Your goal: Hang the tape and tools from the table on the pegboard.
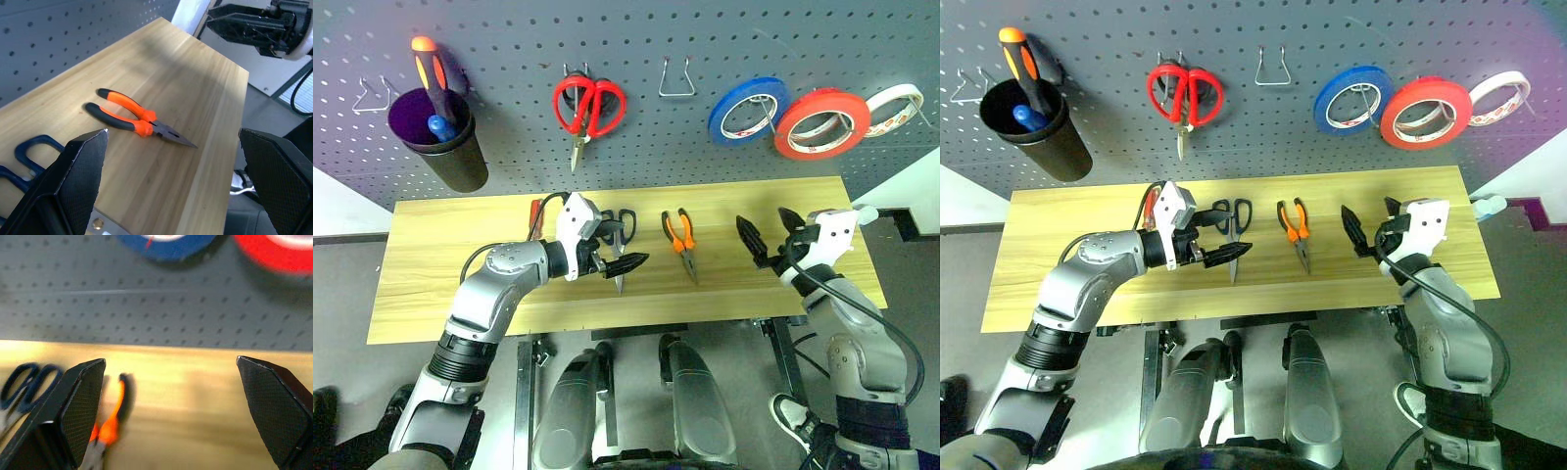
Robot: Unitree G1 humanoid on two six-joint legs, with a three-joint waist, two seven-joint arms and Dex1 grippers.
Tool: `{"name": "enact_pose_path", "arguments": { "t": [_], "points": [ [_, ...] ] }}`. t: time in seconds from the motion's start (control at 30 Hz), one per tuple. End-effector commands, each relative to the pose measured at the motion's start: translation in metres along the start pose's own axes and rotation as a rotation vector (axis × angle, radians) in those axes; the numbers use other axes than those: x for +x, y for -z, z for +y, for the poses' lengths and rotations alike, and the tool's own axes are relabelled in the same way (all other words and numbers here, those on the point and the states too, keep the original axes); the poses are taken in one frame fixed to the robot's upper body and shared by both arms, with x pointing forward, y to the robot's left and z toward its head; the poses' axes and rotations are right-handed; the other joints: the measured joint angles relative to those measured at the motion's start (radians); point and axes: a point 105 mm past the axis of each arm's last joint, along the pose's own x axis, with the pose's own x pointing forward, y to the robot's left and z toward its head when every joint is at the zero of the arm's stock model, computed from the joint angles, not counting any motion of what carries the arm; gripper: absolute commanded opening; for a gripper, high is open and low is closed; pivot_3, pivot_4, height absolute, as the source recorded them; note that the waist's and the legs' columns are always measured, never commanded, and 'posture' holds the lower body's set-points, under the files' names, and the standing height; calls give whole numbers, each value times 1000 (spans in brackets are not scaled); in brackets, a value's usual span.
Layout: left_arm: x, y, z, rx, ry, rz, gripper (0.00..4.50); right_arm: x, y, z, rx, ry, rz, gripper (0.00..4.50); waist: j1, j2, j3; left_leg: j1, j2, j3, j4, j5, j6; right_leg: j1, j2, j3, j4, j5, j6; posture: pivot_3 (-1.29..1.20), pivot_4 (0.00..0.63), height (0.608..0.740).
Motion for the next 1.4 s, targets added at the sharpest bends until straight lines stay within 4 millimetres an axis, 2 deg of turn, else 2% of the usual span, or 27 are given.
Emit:
{"name": "enact_pose_path", "arguments": {
  "t": [0.03,0.3,0.37,0.5,0.6,0.67,0.9,1.17,1.4],
  "points": [
    [-11,-7,5,30,-42,-23,4500,3,-2,22,12,-52,7,4486,1,0,0,0,0,0,0,0,0,-1,0,0,1,0,0,-120,394,695],
    [-33,3,14,31,-140,9,4500,32,23,49,-40,-78,196,4486,3,0,0,-1,0,0,0,0,1,-2,-1,1,1,0,0,-84,404,695],
    [-37,4,14,31,-154,9,4500,41,22,57,-79,-103,211,4486,4,0,0,-1,0,0,0,0,0,-2,-1,1,1,0,0,-77,405,695],
    [-42,2,15,33,-179,2,4500,56,28,58,-53,-72,294,4486,12,0,0,-1,0,0,0,0,1,-2,-1,0,1,0,0,-40,403,695],
    [-44,2,14,33,-184,1,4500,69,23,59,7,-41,339,4486,22,0,1,-1,0,0,0,0,0,-2,-1,0,1,0,0,-22,406,695],
    [-44,2,13,34,-188,1,4500,75,20,62,-13,-39,361,4486,27,0,1,-1,0,0,0,0,0,-3,-1,0,1,0,0,-18,408,695],
    [-42,2,10,21,-190,-6,4500,75,24,64,-48,-9,454,4486,35,0,1,-3,-1,0,-3,-1,1,-3,-1,0,-3,0,0,-15,419,695],
    [-39,1,7,10,-174,-13,4500,61,35,54,-62,67,548,4486,31,0,1,-3,-1,0,-4,-1,1,-4,-2,0,-3,0,0,-32,430,695],
    [-46,2,2,23,-153,2,4500,62,39,61,-9,62,553,4486,27,0,3,-3,-1,0,-4,-1,1,-4,-2,0,-3,0,0,-26,433,695]
  ]
}}
